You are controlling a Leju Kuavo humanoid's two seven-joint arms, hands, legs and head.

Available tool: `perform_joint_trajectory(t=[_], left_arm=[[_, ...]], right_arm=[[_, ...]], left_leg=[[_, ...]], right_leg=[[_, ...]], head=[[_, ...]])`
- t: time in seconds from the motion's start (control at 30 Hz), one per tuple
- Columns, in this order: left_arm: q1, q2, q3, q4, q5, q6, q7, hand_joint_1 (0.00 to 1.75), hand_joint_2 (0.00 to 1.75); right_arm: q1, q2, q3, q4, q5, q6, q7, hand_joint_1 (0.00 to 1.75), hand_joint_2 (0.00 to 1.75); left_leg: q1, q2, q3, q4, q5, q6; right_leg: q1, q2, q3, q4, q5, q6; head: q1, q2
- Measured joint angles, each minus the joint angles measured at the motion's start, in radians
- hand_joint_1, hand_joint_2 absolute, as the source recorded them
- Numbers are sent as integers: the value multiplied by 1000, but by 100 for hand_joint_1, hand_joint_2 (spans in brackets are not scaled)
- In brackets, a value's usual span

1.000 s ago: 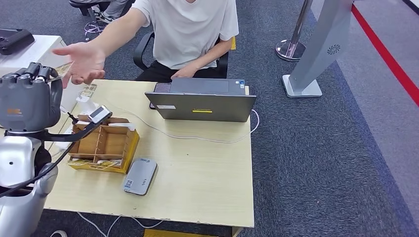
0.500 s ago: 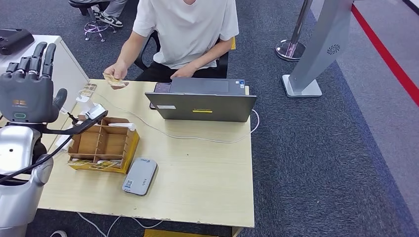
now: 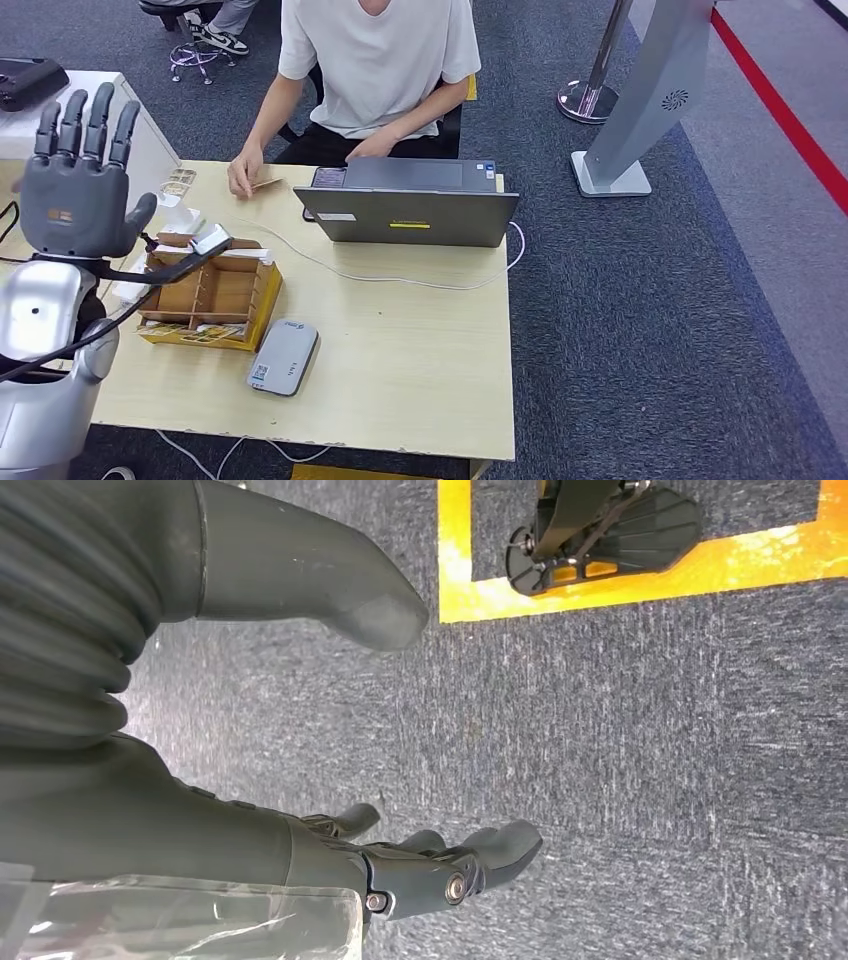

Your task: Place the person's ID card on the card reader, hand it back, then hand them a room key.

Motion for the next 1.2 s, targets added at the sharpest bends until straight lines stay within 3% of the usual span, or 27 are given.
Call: perform_joint_trajectory(t=[0.07, 0.2, 0.33, 0.5, 0.67, 0.73, 0.8, 0.87, 1.2], left_arm=[[60, -16, -21, -65, 7, -75, -39, 0, 175], [222, -4, -131, -186, -1, -152, -42, 0, 175], [398, 55, -202, -238, 40, -125, -16, 0, 175], [501, 88, -209, -255, 92, -117, -25, 0, 175], [534, 89, -209, -258, 75, -117, 1, 0, 175], [532, 100, -212, -258, 29, -119, 120, 0, 175], [515, 123, -221, -257, -6, -131, 292, 0, 175], [504, 135, -222, -248, -15, -140, 372, 0, 175], [517, 59, -74, -163, -18, -148, 240, 0, 175]], right_arm=[[0, 0, -13, 0, -23, 0, -1, 0, 175], [1, 1, -48, 0, -61, 2, -5, 0, 0], [3, 1, -76, 0, -74, 2, -13, 0, 175], [2, 1, -92, 0, -74, 2, -17, 0, 175], [2, 1, -98, 0, -74, -3, -16, 0, 175], [1, 1, -100, 0, -72, -5, -13, 0, 175], [1, 2, -102, 0, -65, -9, -9, 0, 175], [1, 2, -103, 0, -58, -12, -6, 0, 175], [1, 2, -104, 0, -41, -12, 4, 0, 175]], left_leg=[[-1, 2, 0, 0, -1, 1], [-1, 4, 0, 0, -4, 2], [-1, 7, 1, 0, -7, 1], [0, 4, 1, 0, -7, 1], [0, 4, 1, 0, -6, 1], [0, 4, 2, 0, -6, 1], [0, 3, 2, 0, -6, 1], [0, 3, 2, 0, -6, 1], [0, 3, 3, 0, -6, 1]], right_leg=[[0, 2, 0, 0, 0, 0], [-1, 4, 0, -1, -1, 1], [-1, 6, -1, -1, -4, 1], [0, 3, 0, -1, -5, 0], [0, 3, 1, 0, -5, 0], [0, 3, 1, 0, -5, 0], [0, 2, 1, 0, -5, 0], [0, 1, 2, 0, -5, 0], [0, 2, 2, 0, -5, 0]], head=[[0, 0], [1, 0], [1, 0], [0, 0], [0, 0], [0, 0], [0, 0], [0, 0], [1, 0]])
